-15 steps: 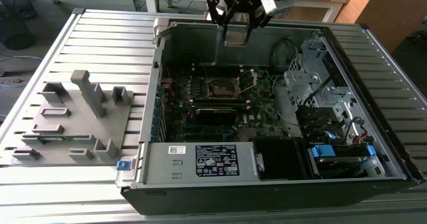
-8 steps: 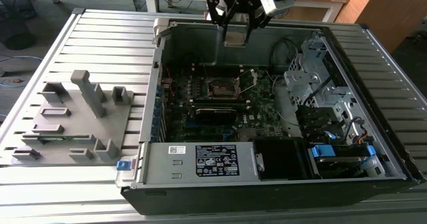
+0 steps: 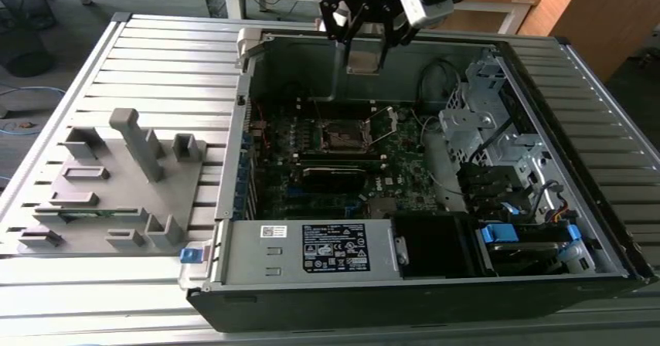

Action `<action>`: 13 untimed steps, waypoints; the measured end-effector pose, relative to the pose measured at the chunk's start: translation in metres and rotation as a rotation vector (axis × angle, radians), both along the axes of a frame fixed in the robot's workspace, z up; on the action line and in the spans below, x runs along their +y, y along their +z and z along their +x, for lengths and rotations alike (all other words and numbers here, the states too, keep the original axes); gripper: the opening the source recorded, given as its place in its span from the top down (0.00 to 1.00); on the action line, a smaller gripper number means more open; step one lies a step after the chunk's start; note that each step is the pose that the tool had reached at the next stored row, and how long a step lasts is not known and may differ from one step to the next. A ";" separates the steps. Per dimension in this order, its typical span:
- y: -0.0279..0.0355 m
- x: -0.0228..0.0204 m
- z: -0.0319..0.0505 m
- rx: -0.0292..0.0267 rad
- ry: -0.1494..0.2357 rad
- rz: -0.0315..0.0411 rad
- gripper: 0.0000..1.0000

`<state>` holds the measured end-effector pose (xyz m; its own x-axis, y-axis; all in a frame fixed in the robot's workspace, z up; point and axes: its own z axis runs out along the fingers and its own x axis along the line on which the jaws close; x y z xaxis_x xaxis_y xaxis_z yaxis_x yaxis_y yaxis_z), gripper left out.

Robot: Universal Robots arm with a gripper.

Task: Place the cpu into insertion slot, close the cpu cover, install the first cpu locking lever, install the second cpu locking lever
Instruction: 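Place the cpu into insertion slot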

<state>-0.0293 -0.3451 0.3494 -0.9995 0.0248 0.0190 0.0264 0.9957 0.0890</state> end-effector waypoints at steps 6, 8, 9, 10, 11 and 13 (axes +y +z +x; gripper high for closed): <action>-0.0075 0.0000 0.0000 -0.0003 0.000 0.0000 0.46; -0.0095 0.0000 0.0000 -0.0003 0.000 0.0000 0.46; -0.0097 0.0000 0.0000 -0.0002 0.000 -0.0002 0.46; -0.0098 0.0000 0.0000 -0.0002 0.000 -0.0003 0.46; -0.0100 0.0000 0.0000 -0.0002 0.000 -0.0001 0.46; -0.0100 0.0000 0.0000 -0.0003 0.000 -0.0001 0.46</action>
<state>-0.0294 -0.3451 0.3394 -0.9995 0.0248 0.0187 0.0263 0.9957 0.0889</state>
